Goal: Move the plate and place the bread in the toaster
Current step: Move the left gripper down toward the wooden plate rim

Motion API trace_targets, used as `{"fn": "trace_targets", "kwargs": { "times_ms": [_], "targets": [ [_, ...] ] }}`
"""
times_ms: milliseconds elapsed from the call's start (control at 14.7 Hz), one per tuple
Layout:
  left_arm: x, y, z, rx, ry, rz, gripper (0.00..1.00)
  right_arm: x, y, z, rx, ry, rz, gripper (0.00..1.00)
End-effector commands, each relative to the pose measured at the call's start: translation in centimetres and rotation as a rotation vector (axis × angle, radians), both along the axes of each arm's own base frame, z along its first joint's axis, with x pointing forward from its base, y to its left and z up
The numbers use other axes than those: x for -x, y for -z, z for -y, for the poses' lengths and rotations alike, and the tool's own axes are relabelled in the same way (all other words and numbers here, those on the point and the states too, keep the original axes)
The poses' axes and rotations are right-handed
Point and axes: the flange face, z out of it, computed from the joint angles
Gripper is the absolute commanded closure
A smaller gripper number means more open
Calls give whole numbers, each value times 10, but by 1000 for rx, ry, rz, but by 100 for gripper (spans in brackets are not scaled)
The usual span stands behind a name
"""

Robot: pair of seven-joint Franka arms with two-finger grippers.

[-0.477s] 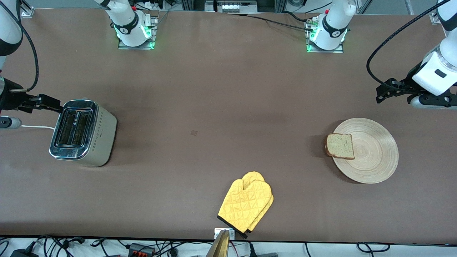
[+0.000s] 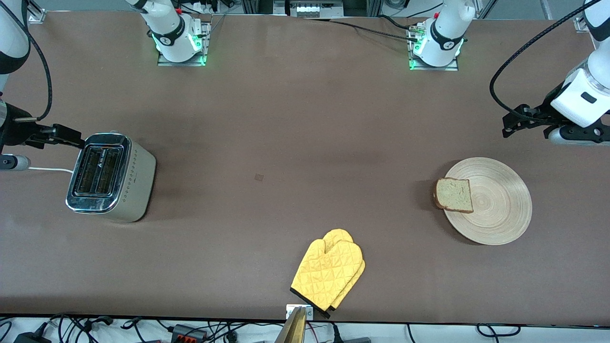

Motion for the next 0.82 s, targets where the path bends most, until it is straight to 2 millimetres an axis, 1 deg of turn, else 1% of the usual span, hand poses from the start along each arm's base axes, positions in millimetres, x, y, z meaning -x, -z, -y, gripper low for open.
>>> {"fn": "trace_targets", "kwargs": {
  "times_ms": [0,205,273,409,545,750],
  "targets": [
    [1,-8,-1,-5,4,0,0,3,-5,0,9,-10,-3,0],
    [-2,-4,-1,-8,1,-18,0,3,-5,0,9,-12,-3,0],
    [-1,-4,-4,-6,-3,-36,0,3,-5,-1,7,-12,-5,0],
    [-1,7,-5,-9,-4,-88,0,3,-5,-1,7,-12,-5,0],
    [-2,11,-11,-9,-14,-110,0,2,-4,1,8,-10,-6,0],
    [-16,38,-47,-1,-69,-152,0,3,-5,0,7,-10,-5,0]
  ]
}}
